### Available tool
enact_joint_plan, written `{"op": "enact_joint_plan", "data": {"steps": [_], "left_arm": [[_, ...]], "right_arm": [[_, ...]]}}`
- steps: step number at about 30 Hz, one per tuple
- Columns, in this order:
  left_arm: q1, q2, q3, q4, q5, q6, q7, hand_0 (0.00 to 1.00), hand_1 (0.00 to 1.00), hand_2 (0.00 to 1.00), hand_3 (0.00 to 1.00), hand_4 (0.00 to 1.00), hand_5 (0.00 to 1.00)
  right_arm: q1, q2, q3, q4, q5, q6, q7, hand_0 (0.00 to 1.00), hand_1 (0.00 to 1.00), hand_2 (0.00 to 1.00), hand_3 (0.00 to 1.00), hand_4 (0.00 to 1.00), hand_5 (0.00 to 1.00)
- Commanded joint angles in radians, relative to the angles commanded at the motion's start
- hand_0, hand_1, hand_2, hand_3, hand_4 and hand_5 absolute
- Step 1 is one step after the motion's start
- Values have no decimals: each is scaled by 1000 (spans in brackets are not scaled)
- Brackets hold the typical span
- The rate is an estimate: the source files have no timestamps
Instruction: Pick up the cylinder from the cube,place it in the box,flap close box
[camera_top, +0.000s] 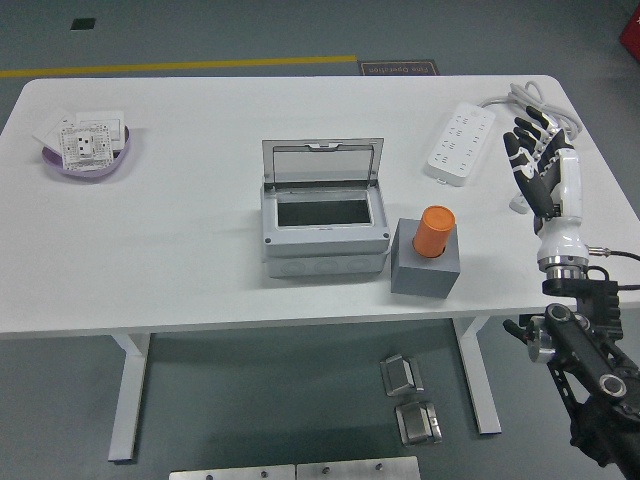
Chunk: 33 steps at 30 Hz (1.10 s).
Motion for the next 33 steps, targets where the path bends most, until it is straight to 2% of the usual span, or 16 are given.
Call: {"op": "enact_joint_plan", "data": {"steps": [23, 33], "left_arm": [[2, -1, 22, 0, -23, -1, 8, 630, 578, 540, 590, 478, 44], [4, -6, 26, 0, -27, -1, 9, 630, 580, 541, 590, 478, 43]], "right_arm": [[-9, -2, 1, -23, 17, -6, 18, 802, 771, 766, 801, 925, 591], [-7, 14, -9, -58, 40, -15, 51, 799, 772, 766, 800, 923, 577]]}}
